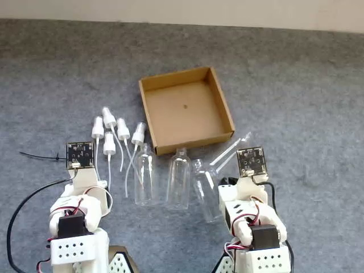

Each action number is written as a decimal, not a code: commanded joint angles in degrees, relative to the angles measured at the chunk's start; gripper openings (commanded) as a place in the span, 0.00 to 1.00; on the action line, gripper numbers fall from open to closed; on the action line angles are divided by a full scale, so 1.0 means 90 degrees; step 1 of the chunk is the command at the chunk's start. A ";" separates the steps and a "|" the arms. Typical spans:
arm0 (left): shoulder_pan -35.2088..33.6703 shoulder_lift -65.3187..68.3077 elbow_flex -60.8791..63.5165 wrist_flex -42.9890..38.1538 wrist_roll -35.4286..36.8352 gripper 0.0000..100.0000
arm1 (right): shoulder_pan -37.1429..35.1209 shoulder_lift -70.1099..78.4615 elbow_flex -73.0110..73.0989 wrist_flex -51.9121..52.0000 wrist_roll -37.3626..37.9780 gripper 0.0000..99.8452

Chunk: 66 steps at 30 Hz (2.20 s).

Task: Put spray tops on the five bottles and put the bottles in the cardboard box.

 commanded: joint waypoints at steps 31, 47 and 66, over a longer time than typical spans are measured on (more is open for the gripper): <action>-0.0044 -0.0024 0.0161 0.0039 -0.0049 0.01 | 0.0845 -0.0005 -0.1910 0.0601 0.0830 0.01; -0.0054 -0.0024 0.0161 0.0049 -0.0049 0.01 | 0.1626 0.6530 -0.4908 0.1226 0.1328 0.19; -0.0073 -0.0024 0.0161 0.0049 -0.0049 0.01 | 0.2320 0.9187 -0.4791 -0.0952 0.1534 0.09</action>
